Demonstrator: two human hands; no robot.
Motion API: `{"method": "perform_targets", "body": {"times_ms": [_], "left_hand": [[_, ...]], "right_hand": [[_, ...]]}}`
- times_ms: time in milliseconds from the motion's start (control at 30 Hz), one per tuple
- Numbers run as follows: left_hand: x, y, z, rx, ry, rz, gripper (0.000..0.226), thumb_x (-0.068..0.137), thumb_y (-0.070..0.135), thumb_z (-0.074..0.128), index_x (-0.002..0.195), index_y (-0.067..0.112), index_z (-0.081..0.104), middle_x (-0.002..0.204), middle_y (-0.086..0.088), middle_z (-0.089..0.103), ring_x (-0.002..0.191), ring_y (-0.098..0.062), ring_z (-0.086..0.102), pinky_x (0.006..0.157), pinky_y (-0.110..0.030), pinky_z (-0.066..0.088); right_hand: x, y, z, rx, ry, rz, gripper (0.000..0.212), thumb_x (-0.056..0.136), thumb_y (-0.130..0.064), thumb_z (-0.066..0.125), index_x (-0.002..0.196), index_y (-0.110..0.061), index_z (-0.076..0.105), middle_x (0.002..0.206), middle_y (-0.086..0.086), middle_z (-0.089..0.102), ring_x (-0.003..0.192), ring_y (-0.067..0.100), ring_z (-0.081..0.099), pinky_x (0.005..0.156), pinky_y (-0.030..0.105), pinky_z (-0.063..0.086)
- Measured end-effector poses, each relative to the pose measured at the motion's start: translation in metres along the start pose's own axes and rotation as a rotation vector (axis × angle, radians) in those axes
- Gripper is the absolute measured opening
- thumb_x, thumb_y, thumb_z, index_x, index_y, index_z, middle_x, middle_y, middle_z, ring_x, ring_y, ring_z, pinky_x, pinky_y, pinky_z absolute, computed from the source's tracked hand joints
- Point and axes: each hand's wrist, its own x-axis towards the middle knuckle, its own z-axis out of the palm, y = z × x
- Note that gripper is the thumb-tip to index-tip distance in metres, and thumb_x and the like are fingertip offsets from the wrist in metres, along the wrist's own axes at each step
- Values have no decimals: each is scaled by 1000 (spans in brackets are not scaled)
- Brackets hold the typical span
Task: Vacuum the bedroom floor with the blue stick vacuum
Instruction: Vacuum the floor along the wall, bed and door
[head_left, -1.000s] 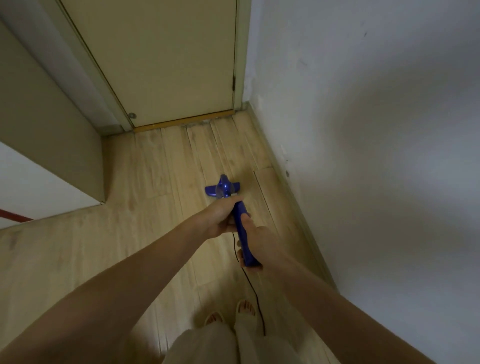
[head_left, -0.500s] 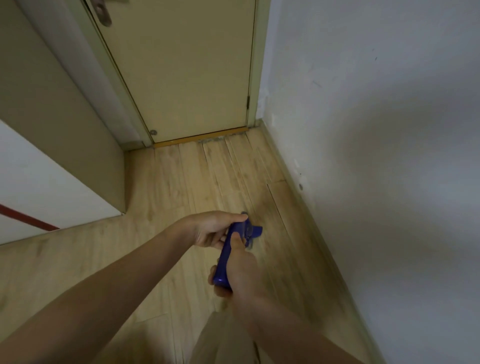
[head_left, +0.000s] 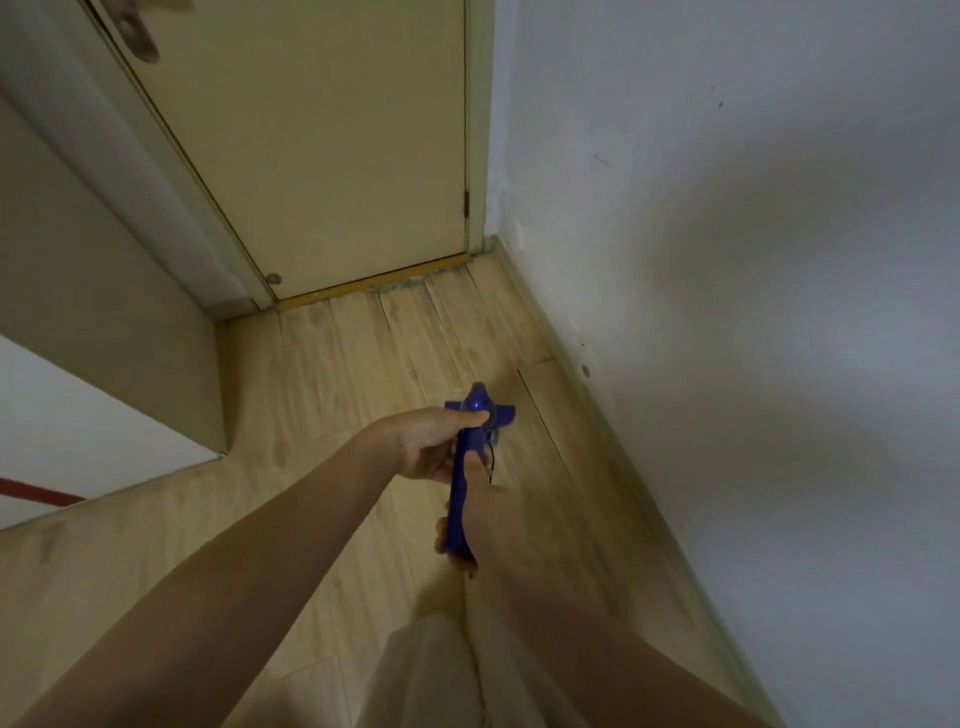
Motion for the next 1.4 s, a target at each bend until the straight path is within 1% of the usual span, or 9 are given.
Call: {"method": "perform_targets", "body": {"times_ms": [133, 267, 467, 700, 867, 1000, 1133, 1300, 1400], "left_hand": [[26, 27, 1, -59, 43, 27, 31, 97, 33, 54, 110, 4, 55, 91, -14, 66, 85, -26, 65, 96, -45, 51], [58, 57, 3, -93, 86, 39, 35, 98, 34, 53, 114, 3, 52, 95, -16, 64, 86, -28, 64, 93, -46, 52], [100, 98, 7, -75, 202, 94, 40, 99, 39, 50, 110, 1, 55, 83, -12, 66, 69, -22, 66, 66, -35, 58], [127, 119, 19, -51, 162, 70, 39, 100, 37, 47, 110, -1, 55, 94, -16, 64, 84, -29, 63, 88, -46, 55], [116, 119, 20, -13, 103, 81, 43, 99, 37, 50, 125, 3, 50, 102, -14, 63, 81, -25, 64, 61, -35, 54], [90, 104, -3, 61, 4, 73, 45, 99, 34, 51, 130, 2, 46, 91, -11, 59, 76, -24, 61, 62, -36, 53], [57, 83, -49, 188, -27, 7, 45, 99, 34, 51, 134, 7, 44, 112, -14, 61, 88, -26, 63, 66, -36, 54], [16, 59, -96, 342, -58, -56, 42, 98, 34, 52, 124, 1, 49, 96, -15, 62, 76, -24, 63, 59, -33, 51], [3, 51, -110, 413, -97, -74, 40, 97, 34, 53, 120, 1, 51, 100, -15, 64, 79, -23, 64, 62, -32, 53]], "right_hand": [[31, -23, -13, -52, -11, -23, 45, 100, -52, 37, 98, -10, 54, 66, 3, 60, 45, 11, 57, 57, 30, 49], [65, -53, -21, -113, -13, -44, 46, 101, -52, 35, 87, -12, 53, 65, 4, 58, 46, 11, 55, 54, 28, 46], [117, -94, -29, -116, -2, -91, 40, 102, -46, 37, 78, -16, 50, 57, 4, 55, 38, 11, 52, 45, 27, 44], [135, -116, -47, -169, 97, 25, 48, 100, -51, 40, 83, -9, 54, 61, 6, 54, 36, 12, 50, 37, 20, 41], [115, -115, -44, -185, 167, 63, 55, 98, -58, 36, 91, -6, 54, 63, 3, 55, 40, 11, 49, 38, 17, 40], [82, -104, -10, -68, 206, 116, 58, 96, -59, 40, 91, -4, 56, 63, 5, 55, 44, 13, 51, 40, 19, 40], [41, -84, 58, 63, 226, 132, 55, 97, -57, 40, 103, -6, 57, 69, 5, 57, 48, 14, 53, 39, 19, 42], [0, -57, 124, 115, 207, 46, 43, 102, -51, 32, 98, -14, 53, 75, 5, 56, 54, 14, 53, 51, 26, 46], [-19, -51, 142, 192, 194, 49, 43, 103, -48, 32, 98, -11, 53, 73, 4, 55, 50, 11, 52, 46, 21, 44]]}}
